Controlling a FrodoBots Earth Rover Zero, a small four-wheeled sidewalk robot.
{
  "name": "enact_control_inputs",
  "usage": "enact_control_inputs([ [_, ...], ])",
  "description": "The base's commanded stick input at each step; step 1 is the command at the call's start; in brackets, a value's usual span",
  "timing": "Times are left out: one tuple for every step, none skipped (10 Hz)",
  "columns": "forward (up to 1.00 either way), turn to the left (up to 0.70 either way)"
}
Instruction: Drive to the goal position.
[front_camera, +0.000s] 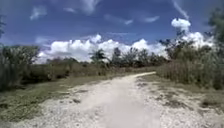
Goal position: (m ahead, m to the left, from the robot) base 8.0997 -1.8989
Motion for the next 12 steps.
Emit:
enact_control_inputs([
  [0.85, 0.00],
  [0.85, 0.00],
  [0.85, 0.00],
  [0.85, 0.00],
  [0.85, 0.00],
  [0.85, 0.00],
  [0.85, 0.00],
  [0.85, 0.00],
  [0.85, 0.00],
  [0.85, 0.00],
  [0.85, 0.00],
  [0.85, 0.00],
])
